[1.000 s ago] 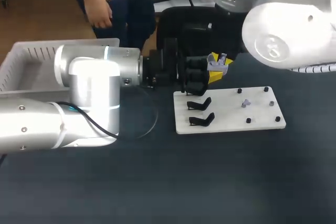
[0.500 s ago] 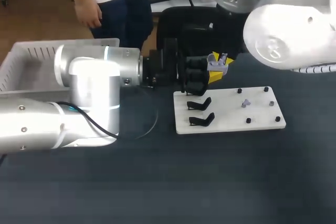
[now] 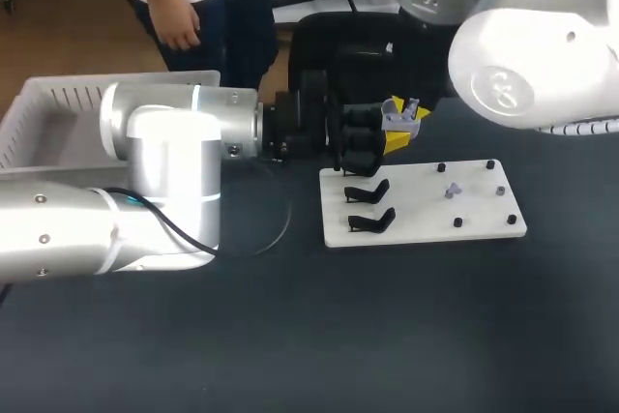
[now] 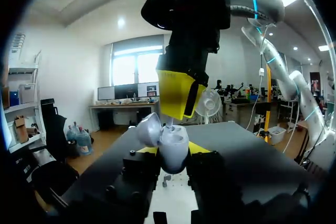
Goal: Pick up each earbud case from the left stands, insert the matching earbuds, close the lid, and place the case in the box.
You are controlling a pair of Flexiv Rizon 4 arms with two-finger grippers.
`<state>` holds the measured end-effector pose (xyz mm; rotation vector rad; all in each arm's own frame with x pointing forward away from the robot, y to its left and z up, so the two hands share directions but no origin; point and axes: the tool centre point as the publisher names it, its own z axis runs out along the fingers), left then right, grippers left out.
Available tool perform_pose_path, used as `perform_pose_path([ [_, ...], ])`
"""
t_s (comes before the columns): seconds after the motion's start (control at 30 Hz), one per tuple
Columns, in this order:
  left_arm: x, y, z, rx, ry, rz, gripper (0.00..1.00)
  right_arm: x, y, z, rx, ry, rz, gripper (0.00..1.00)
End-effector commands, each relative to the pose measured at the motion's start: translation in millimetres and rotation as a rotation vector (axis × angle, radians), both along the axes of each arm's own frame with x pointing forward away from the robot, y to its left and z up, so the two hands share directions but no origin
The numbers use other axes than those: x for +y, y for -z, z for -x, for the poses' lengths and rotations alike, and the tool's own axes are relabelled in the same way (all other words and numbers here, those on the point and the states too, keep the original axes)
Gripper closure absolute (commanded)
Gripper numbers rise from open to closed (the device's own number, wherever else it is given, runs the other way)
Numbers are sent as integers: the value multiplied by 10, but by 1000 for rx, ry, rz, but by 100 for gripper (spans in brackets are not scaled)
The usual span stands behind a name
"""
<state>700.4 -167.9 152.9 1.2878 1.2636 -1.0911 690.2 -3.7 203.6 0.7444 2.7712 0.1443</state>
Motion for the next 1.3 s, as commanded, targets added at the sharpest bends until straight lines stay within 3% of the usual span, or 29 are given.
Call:
perform_pose_path([
  [0.03, -1, 14, 10, -5, -5, 7, 100, 2, 10, 10, -3, 1, 0, 100],
  [1.27, -1, 14, 10, -5, -5, 7, 100, 22, 135, 6, 32, -13, -5, 100],
  [1.3, -1, 14, 10, -5, -5, 7, 100, 20, 134, 6, 31, -12, -5, 93],
])
